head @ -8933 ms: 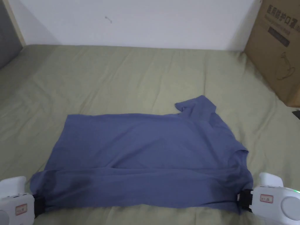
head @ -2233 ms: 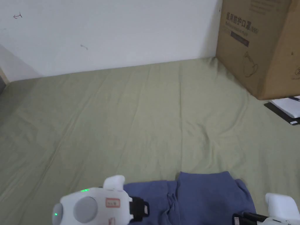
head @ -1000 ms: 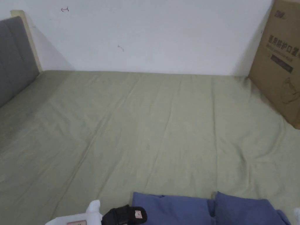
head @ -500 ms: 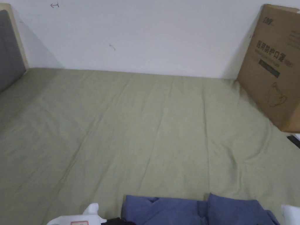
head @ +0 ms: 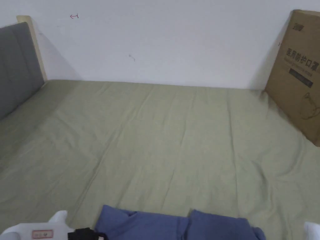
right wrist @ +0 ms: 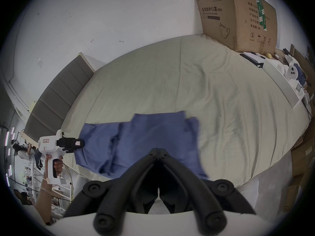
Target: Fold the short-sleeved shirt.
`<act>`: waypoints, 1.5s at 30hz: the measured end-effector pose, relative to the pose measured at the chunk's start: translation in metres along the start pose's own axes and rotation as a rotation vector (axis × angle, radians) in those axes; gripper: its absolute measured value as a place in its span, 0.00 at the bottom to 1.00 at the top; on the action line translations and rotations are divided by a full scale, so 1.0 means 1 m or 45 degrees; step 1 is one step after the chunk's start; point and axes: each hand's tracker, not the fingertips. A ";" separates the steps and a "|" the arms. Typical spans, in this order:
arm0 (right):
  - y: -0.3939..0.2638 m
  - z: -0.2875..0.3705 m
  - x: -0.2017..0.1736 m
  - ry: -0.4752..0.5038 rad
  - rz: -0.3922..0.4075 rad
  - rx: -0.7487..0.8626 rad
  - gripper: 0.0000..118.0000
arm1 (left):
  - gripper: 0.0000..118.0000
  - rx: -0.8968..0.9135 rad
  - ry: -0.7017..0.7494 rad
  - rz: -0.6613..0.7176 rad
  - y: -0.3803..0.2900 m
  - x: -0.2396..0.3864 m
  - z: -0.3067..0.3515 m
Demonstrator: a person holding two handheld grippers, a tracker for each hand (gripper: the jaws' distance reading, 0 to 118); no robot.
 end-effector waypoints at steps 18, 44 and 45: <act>-0.015 0.015 0.048 0.058 -0.067 0.047 0.00 | 0.08 0.181 0.057 -0.162 -0.023 0.181 0.045; -0.044 0.021 0.124 0.004 -0.194 0.010 0.00 | 0.91 -0.195 0.134 -0.417 -0.059 0.246 -0.101; -0.043 0.020 0.123 0.006 -0.193 0.012 0.00 | 0.75 -0.186 0.138 -0.418 -0.062 0.243 -0.102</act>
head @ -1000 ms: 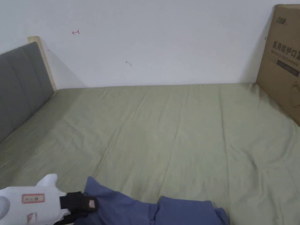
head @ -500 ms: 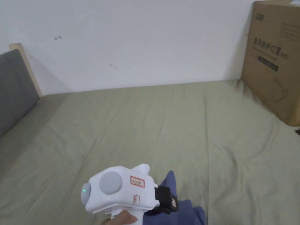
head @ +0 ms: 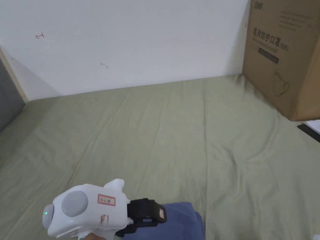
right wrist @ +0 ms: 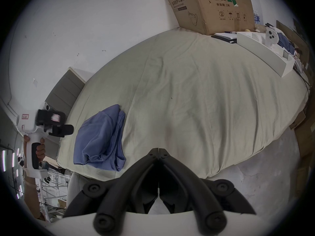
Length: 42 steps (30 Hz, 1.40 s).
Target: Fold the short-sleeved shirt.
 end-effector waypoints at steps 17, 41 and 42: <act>0.001 0.005 0.003 -0.006 0.029 -0.027 0.00 | 0.07 -0.252 -0.055 -0.183 -0.070 0.061 -0.128; 0.017 -0.169 -0.163 -0.028 0.617 -0.225 0.00 | 0.40 0.190 -0.278 0.376 -0.063 -0.144 0.043; 0.020 -0.166 -0.162 -0.026 0.592 -0.230 0.00 | 0.69 0.164 -0.323 0.397 -0.059 -0.148 0.035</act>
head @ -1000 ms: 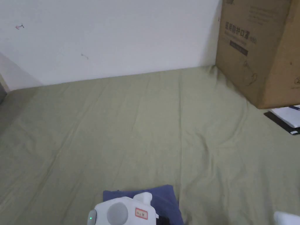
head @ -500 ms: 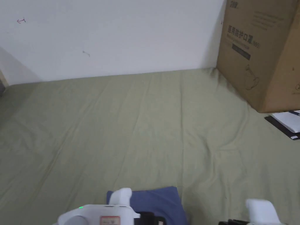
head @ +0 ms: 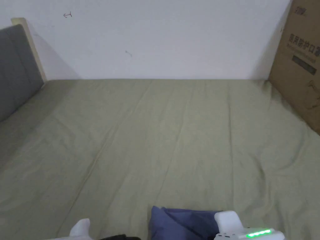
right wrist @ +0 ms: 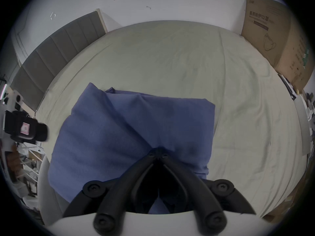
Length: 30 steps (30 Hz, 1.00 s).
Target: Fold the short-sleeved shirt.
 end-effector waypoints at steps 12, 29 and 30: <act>-0.001 0.005 0.009 0.039 -0.119 0.003 0.00 | 1.00 -0.266 -0.248 0.052 0.035 -0.012 -0.104; 0.009 0.079 -0.030 -0.057 -0.137 0.371 0.00 | 0.19 -0.328 -0.016 -0.206 0.067 -0.007 -0.062; 0.012 0.086 -0.038 -0.059 -0.108 0.408 0.00 | 0.19 -0.322 0.018 -0.239 0.076 -0.013 -0.046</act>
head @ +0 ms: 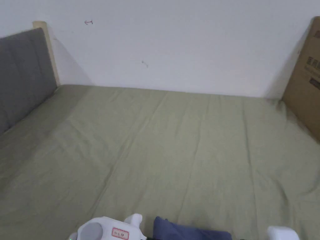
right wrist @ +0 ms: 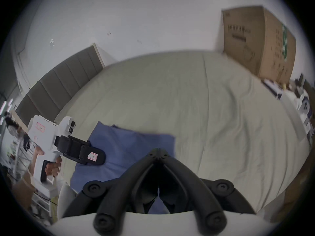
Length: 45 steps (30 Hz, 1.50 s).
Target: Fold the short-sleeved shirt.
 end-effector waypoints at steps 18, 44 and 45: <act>0.009 -0.019 -0.036 -0.046 0.005 -0.111 0.00 | 0.21 0.194 1.057 0.013 0.088 -0.169 0.281; 0.064 0.097 0.001 -0.104 0.197 0.388 0.00 | 0.00 1.288 1.020 -0.564 -0.121 0.215 0.142; 0.068 0.105 0.000 -0.127 0.210 0.425 0.00 | 0.00 1.306 1.010 -0.587 -0.124 0.226 0.136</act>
